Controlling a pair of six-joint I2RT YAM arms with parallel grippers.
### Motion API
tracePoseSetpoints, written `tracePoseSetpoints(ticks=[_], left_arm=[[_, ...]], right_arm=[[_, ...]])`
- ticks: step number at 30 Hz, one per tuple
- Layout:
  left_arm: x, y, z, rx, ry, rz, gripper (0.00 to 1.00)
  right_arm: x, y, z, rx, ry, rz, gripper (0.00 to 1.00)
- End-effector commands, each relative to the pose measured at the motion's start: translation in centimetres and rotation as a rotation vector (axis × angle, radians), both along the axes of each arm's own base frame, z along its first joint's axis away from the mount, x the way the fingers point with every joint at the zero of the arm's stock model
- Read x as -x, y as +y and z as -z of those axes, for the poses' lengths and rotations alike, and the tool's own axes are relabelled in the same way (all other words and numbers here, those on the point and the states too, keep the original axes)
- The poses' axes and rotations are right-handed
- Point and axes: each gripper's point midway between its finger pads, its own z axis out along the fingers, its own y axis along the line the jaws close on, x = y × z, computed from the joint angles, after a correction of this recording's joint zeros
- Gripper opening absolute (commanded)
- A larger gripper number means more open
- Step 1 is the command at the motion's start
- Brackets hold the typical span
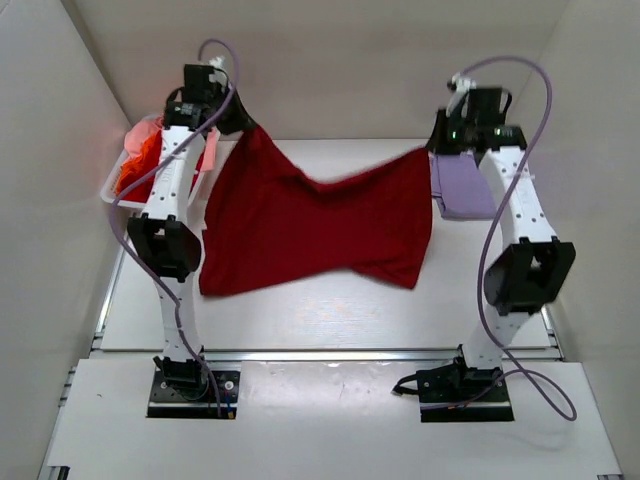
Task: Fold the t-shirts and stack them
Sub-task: Flatten out the tshirt
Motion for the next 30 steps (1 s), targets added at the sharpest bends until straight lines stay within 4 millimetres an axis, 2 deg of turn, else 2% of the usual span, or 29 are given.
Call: tracePoseSetpoints(ticks=[1, 2, 3, 4, 5, 6, 7, 8, 9, 10, 11, 12, 13, 14, 15, 16, 17, 19, 20, 23, 26, 30], left_arm=[[1.7, 3.4, -15.6, 0.135, -0.342, -0.032, 0.00], [3.0, 3.4, -16.0, 0.172, -0.338, -0.025, 0.00], [4.4, 4.0, -19.6, 0.188, -0.447, -0.025, 0.00], [4.3, 5.6, -19.5, 0.186, -0.464, -0.059, 0.00], [5.4, 6.1, -21.2, 0.168, -0.513, -0.068, 0.00], [6.5, 6.7, -22.6, 0.152, -0.542, -0.083, 0.00], [7.1, 6.8, -23.3, 0.132, -0.560, -0.088, 0.00], [7.6, 6.2, -23.1, 0.127, -0.547, -0.074, 0.00], [7.9, 6.3, -22.8, 0.113, -0.542, -0.077, 0.00], [8.1, 5.9, -22.4, 0.110, -0.538, -0.063, 0.00], [8.8, 5.8, -22.0, 0.120, -0.526, -0.058, 0.00], [9.4, 5.9, -21.8, 0.120, -0.525, -0.051, 0.00], [10.6, 5.6, -22.7, 0.116, -0.551, -0.042, 0.00], [11.9, 5.4, -23.1, 0.116, -0.569, -0.039, 0.00], [12.0, 5.6, -23.2, 0.109, -0.586, -0.047, 0.00], [13.7, 5.8, -24.9, 0.111, -0.630, -0.056, 0.00], [14.2, 5.5, -25.5, 0.115, -0.655, -0.051, 0.00], [17.3, 5.9, -29.3, 0.118, -0.756, -0.061, 0.00], [18.3, 5.8, -30.1, 0.112, -0.773, -0.062, 0.00], [21.7, 5.9, -34.1, 0.117, -0.870, -0.076, 0.00], [23.0, 6.0, -35.1, 0.140, -0.901, -0.083, 0.00], [22.4, 5.8, -34.4, 0.154, -0.875, -0.074, 0.00]], right_arm=[[-2.5, -1.5, -16.5, 0.070, -0.407, 0.049, 0.00], [-2.6, -1.7, -19.4, 0.094, -0.471, 0.033, 0.00], [-2.7, -2.4, -21.3, 0.094, -0.515, 0.048, 0.00], [-2.5, -2.0, -22.4, 0.075, -0.557, 0.036, 0.00], [-1.9, -3.9, -22.0, 0.074, -0.547, 0.061, 0.00], [-1.5, -3.7, -21.5, 0.063, -0.542, 0.044, 0.01], [-1.8, -4.6, -19.8, 0.062, -0.507, 0.053, 0.00], [-1.1, -5.1, -19.9, 0.064, -0.506, 0.057, 0.01], [-0.9, -5.1, -18.5, 0.062, -0.475, 0.057, 0.00], [-0.5, -5.1, -18.2, 0.059, -0.469, 0.056, 0.00], [0.0, -5.1, -16.4, 0.074, -0.427, 0.064, 0.00], [0.9, -5.1, -16.2, 0.095, -0.437, 0.066, 0.00], [1.9, -5.2, -15.8, 0.103, -0.442, 0.083, 0.00], [2.5, -5.2, -16.3, 0.117, -0.466, 0.088, 0.00], [4.0, -5.4, -16.4, 0.109, -0.476, 0.099, 0.00], [4.4, -5.3, -16.1, 0.115, -0.491, 0.099, 0.00], [6.2, -5.6, -18.2, 0.108, -0.552, 0.111, 0.00], [9.4, -5.7, -21.1, 0.102, -0.644, 0.131, 0.00], [10.5, -5.9, -22.5, 0.100, -0.681, 0.138, 0.00], [14.6, -6.2, -26.8, 0.113, -0.788, 0.153, 0.00], [17.4, -6.1, -30.2, 0.120, -0.861, 0.167, 0.00], [18.4, -5.2, -32.2, 0.110, -0.900, 0.148, 0.00]])
